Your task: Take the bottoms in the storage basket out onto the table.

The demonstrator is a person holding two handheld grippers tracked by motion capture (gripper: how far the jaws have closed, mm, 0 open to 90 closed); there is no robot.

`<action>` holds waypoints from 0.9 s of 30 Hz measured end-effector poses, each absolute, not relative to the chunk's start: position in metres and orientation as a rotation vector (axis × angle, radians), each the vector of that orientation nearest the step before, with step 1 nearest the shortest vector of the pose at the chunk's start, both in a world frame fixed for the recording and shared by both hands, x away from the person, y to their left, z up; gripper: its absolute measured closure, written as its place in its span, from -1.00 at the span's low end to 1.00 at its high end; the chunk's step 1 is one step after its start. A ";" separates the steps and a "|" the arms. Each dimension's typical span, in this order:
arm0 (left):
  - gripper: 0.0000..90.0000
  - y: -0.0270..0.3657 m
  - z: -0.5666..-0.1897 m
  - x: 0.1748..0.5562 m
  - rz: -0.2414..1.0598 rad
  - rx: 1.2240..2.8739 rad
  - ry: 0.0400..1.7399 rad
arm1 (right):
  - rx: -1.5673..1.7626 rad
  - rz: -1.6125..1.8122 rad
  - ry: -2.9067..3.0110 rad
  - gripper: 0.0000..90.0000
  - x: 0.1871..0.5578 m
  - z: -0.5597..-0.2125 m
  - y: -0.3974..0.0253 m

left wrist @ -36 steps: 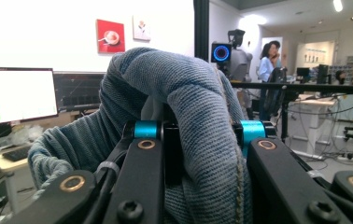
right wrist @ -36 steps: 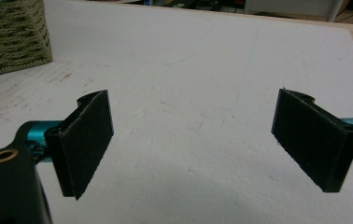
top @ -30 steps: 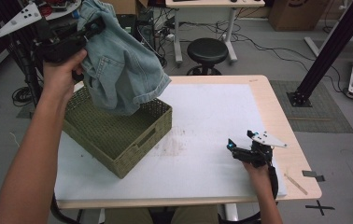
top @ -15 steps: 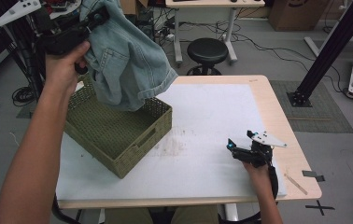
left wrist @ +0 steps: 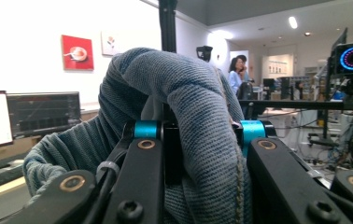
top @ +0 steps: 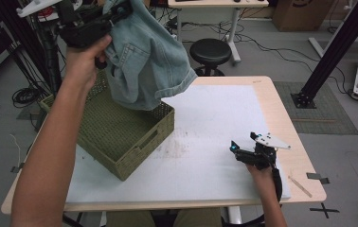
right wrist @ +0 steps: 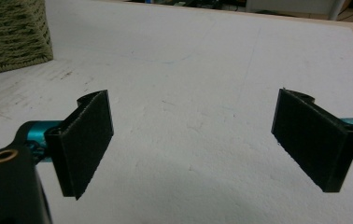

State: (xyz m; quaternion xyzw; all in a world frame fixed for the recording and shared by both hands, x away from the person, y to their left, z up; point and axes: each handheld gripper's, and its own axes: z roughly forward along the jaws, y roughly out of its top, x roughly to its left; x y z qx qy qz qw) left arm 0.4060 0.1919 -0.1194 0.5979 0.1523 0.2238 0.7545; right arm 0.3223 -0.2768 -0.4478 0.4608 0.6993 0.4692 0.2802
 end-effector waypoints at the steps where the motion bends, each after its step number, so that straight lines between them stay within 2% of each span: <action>1: 0.71 0.187 -0.119 0.407 0.484 1.308 0.326 | 1.235 1.258 1.875 -0.72 0.322 -0.448 -0.277; 13: 0.71 0.134 -0.114 0.418 0.417 1.320 0.266 | 1.232 1.259 1.874 -0.72 0.322 -0.448 -0.277; 27: 0.71 0.064 -0.128 0.443 0.331 1.352 0.233 | 1.235 1.271 1.875 -0.72 0.322 -0.448 -0.277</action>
